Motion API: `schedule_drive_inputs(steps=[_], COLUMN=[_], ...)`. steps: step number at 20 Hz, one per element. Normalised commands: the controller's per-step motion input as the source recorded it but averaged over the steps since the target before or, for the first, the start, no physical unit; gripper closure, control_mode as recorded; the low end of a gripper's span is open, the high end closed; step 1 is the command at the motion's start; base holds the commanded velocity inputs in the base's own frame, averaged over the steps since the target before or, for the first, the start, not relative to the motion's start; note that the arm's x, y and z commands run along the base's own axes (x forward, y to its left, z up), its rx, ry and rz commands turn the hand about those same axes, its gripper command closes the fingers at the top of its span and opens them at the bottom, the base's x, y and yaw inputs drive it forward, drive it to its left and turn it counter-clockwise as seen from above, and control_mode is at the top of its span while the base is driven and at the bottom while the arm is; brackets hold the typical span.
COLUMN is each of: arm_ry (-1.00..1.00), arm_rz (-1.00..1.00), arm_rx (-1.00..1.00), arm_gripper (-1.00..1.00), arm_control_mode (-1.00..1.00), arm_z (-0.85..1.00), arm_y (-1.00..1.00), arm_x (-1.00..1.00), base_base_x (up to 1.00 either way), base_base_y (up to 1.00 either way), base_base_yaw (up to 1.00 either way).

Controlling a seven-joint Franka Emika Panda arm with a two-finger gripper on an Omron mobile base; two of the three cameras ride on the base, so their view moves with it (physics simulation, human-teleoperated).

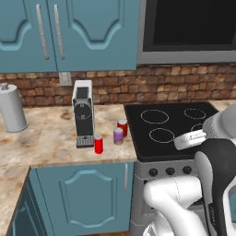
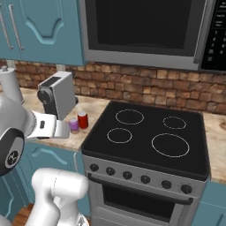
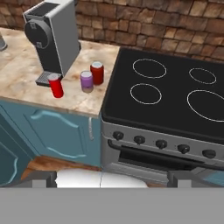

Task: Four empty soda cans are scattered around the kitchen. Gather all the cans and cluster them next to the stove for recycling.

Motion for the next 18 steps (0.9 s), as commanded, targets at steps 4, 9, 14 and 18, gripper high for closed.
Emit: schedule_drive_inputs(steps=[4,9,14,18], arm_ry=[0.00,0.00,0.00,0.00], arm_rz=[0.00,0.00,0.00,0.00], arm_rx=[0.00,0.00,0.00,0.00], arm_gripper=[-1.00,-1.00,-1.00,-1.00], arm_control_mode=[1.00,1.00,1.00,1.00], arm_z=[0.00,0.00,0.00,0.00], arm_y=[0.00,0.00,0.00,0.00], arm_x=[0.00,0.00,0.00,0.00], base_base_x=[-0.90,-1.00,-1.00,-0.95], base_base_y=[-0.07,-0.04,0.00,0.05], base_base_yaw=[-0.03,-0.04,-0.05,-0.03])
